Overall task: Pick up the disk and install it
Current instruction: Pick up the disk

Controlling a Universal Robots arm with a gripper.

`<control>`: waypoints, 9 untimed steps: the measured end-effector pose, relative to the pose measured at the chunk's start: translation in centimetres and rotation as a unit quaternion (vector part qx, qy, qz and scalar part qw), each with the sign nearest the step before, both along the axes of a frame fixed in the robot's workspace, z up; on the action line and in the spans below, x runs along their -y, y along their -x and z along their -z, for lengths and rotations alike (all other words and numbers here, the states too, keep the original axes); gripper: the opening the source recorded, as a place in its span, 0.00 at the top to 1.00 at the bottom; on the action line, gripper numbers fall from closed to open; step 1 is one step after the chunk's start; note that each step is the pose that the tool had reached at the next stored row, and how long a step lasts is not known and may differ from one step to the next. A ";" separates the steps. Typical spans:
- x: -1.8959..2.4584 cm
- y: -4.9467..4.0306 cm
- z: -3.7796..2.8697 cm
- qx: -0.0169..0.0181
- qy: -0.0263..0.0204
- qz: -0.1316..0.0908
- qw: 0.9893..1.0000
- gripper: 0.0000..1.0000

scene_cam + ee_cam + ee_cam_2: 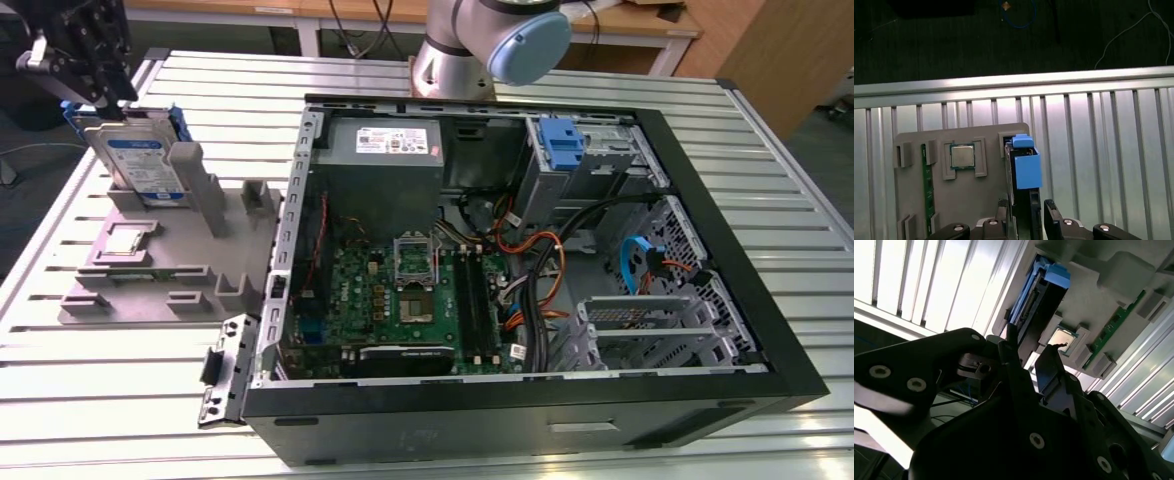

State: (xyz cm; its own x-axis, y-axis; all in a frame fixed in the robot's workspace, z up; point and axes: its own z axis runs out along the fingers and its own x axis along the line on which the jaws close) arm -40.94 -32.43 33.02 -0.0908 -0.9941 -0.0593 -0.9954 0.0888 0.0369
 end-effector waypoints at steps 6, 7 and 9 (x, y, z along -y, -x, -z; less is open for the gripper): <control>-0.02 0.11 0.10 0.000 0.000 -0.002 1.000 0.58; -0.02 0.11 0.11 0.000 0.000 -0.002 1.000 0.58; -0.02 0.11 0.19 0.000 0.000 -0.002 1.000 0.58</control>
State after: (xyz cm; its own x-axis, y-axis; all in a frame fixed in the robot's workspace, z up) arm -41.05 -32.41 32.83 -0.0868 -0.9944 -0.0599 -0.9957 0.0847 0.0363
